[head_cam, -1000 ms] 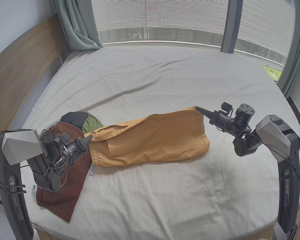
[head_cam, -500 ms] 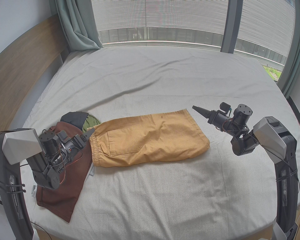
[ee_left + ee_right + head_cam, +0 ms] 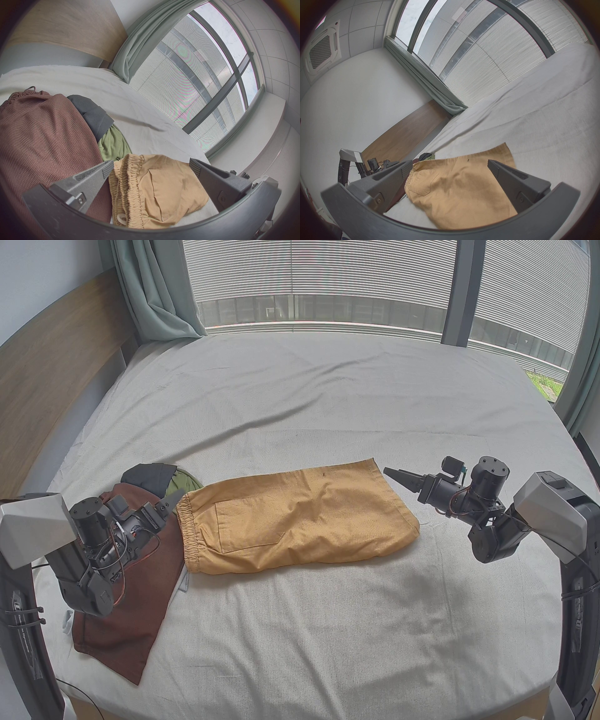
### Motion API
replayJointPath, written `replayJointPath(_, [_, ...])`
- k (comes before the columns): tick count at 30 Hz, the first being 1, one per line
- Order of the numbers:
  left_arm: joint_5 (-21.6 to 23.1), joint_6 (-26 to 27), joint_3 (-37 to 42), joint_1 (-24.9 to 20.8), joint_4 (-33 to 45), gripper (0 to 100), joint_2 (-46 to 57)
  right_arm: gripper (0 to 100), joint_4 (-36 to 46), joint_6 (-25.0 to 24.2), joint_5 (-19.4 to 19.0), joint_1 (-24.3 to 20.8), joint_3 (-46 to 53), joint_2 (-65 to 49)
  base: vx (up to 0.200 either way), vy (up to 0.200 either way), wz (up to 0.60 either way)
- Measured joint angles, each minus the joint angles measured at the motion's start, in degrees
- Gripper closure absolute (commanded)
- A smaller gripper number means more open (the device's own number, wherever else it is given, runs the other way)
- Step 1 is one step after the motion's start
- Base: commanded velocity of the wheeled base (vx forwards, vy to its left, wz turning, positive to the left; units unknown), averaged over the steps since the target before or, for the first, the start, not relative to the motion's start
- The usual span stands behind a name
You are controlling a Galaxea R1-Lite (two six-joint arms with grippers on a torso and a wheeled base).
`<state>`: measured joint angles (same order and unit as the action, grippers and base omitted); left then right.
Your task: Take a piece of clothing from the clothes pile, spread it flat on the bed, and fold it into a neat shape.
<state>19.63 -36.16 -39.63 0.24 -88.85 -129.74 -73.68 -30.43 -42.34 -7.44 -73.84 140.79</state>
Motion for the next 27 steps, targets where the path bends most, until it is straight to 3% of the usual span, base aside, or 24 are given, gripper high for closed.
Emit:
replayJointPath(12, [0.5,0.3,3.9,-2.5,0.0,0,4.2,0,-5.5,1.7,2.0,-1.9,14.6,-4.3,0.0,0.0,0.0])
replayJointPath(20, [0.6,0.7,6.3,-4.6,0.0,0,5.7,0,-8.4,2.0,7.2,-4.6,22.7,-5.8,0.0,0.0,0.0])
replayJointPath(27, [0.5,4.7,7.2,-5.4,0.0,0,6.1,0,-9.6,2.1,9.5,-6.3,25.9,-6.0,0.0,0.0,0.0])
